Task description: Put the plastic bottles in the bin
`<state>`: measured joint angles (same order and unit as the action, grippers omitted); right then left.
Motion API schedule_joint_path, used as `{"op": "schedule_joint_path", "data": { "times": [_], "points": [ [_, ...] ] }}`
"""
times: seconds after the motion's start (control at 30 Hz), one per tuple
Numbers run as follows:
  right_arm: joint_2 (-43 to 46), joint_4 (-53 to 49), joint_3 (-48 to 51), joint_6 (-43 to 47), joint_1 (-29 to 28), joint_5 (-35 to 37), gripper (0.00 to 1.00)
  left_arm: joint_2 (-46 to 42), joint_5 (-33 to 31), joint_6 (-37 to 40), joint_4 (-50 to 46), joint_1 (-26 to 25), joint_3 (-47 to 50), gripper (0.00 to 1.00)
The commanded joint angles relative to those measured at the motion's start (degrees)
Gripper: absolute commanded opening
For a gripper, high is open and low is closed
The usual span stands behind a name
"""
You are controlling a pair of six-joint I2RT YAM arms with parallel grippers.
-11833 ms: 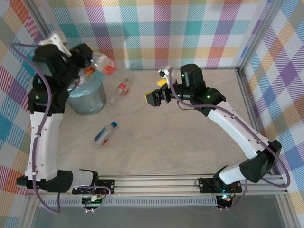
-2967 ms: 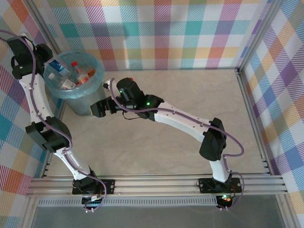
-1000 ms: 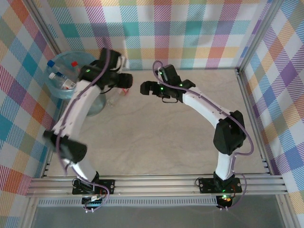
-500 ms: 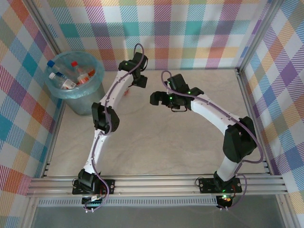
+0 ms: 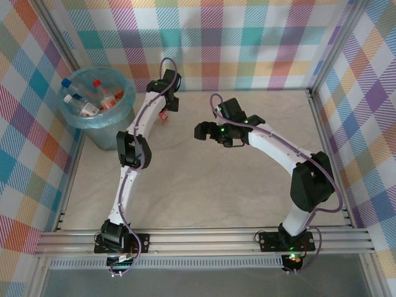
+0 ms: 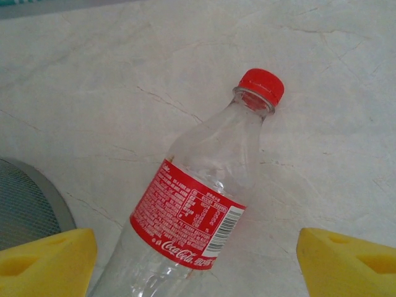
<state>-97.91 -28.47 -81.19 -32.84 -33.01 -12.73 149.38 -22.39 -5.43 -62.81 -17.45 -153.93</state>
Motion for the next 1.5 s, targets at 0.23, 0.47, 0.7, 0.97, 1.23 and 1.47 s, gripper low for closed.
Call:
{"op": "schedule_joint_path", "data": {
  "times": [0.23, 0.47, 0.7, 0.97, 1.23, 1.47],
  "points": [
    [0.78, -0.88, 0.93, -1.10, 0.32, -2.08, 0.96, 4.62, 7.75, -4.32, -2.68, 0.31, 3.75, 0.82],
    [1.08, -1.06, 1.46, -1.08, 0.29, -2.24, 0.96, 4.60, 10.09, -3.93, -3.02, 0.31, 5.95, 0.77],
    [1.54, -1.49, 1.55, -0.93, 0.25, -2.74, 0.96, 4.89, 7.14, -1.54, -2.68, 0.57, 6.11, 0.82],
    [1.64, -1.85, 1.16, -0.73, 0.27, -2.82, 0.96, 5.03, 3.67, -2.65, -1.54, 3.01, 5.78, 0.84],
    [1.49, -2.21, 0.74, -0.82, 0.31, -2.91, 0.95, 5.75, 5.13, -2.70, -0.41, 3.39, 5.39, 0.84],
    [1.31, -2.21, 0.74, -1.44, 0.23, -3.43, 0.95, 6.20, 7.54, -3.18, -0.04, 3.39, 5.46, 0.79]
  ]
}}
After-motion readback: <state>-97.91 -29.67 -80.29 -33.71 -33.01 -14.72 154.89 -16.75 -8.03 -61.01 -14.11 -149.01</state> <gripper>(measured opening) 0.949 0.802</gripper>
